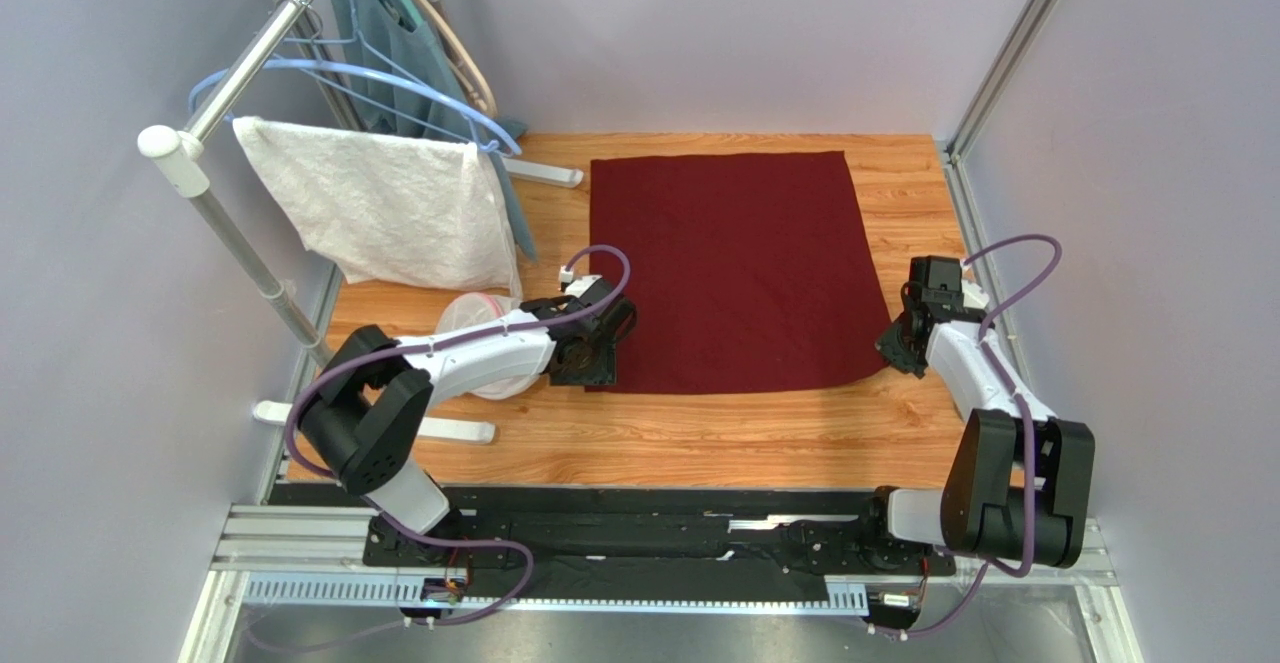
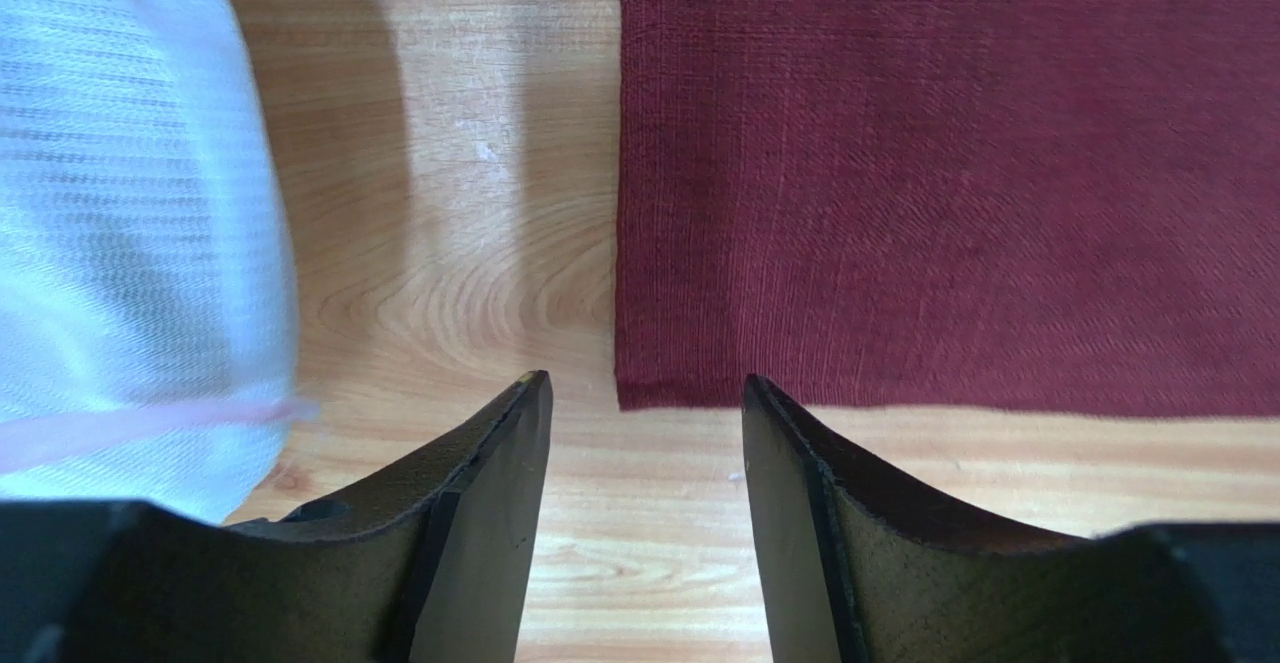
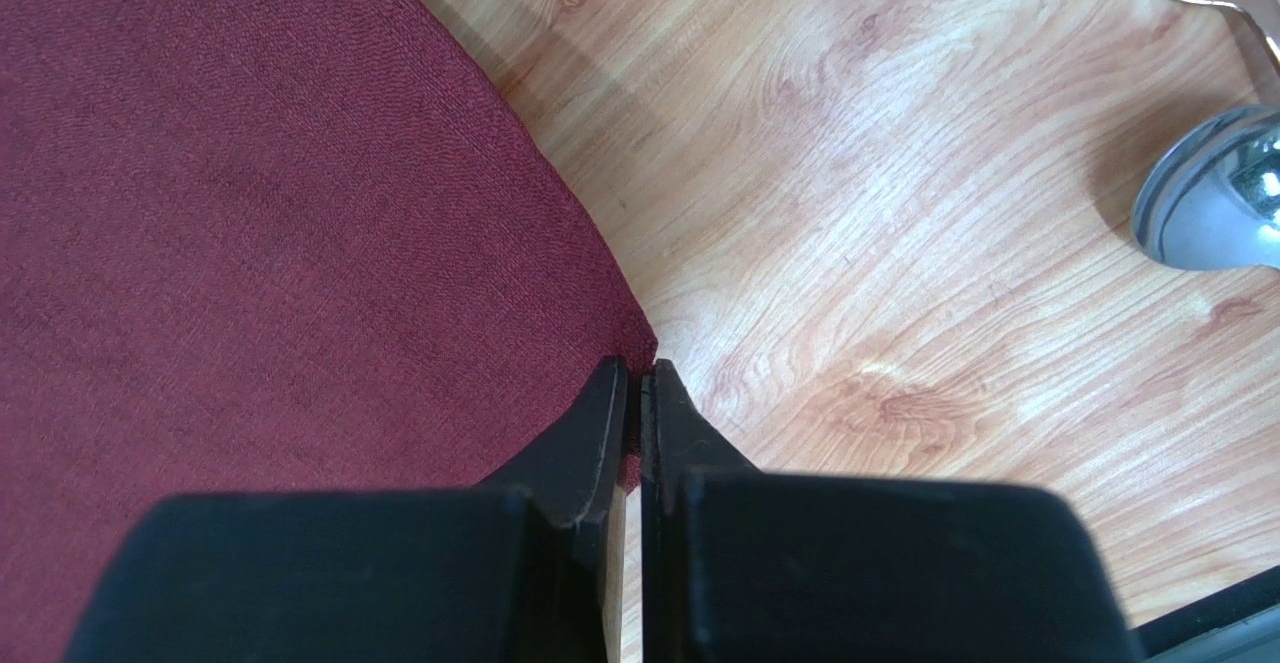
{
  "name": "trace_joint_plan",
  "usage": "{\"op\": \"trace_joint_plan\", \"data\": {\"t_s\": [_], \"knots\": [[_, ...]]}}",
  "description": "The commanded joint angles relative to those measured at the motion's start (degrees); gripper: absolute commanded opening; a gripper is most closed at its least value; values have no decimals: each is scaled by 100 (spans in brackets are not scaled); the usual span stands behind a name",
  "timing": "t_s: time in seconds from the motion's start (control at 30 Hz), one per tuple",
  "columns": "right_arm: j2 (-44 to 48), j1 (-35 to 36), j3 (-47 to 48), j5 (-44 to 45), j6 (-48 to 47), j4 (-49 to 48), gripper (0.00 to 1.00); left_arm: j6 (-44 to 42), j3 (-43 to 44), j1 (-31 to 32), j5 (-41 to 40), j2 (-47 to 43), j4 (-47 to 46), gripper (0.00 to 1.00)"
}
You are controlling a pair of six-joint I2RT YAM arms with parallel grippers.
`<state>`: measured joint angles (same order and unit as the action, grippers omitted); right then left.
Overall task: Fold the napkin into a case and place the utensils inside
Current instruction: Pick up the flattened napkin from the center of the board.
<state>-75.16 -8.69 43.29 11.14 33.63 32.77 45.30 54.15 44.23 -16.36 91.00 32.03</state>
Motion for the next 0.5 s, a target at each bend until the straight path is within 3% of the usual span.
{"op": "trace_joint_plan", "data": {"t_s": [0.0, 0.17, 0.23, 0.27, 0.3, 0.47], "knots": [[326, 16, -75, 11, 30, 1, 0, 409, 263, 33, -61, 356, 58, 57], [501, 16, 4, 37, 82, 211, 0, 620, 324, 33, 18, 673, 146, 50], [668, 8, 39, 108, 170, 378, 0, 664, 263, 59, 89, 682, 76, 35], [756, 7, 48, 125, 197, 431, 0, 638, 237, 68, 115, 682, 58, 13], [913, 7, 39, 160, 223, 579, 0, 612, 236, 77, 81, 595, 75, 3], [1616, -1, 171, 616, 381, 1335, 0, 217, 175, 393, -359, -186, 382, 0]]}}
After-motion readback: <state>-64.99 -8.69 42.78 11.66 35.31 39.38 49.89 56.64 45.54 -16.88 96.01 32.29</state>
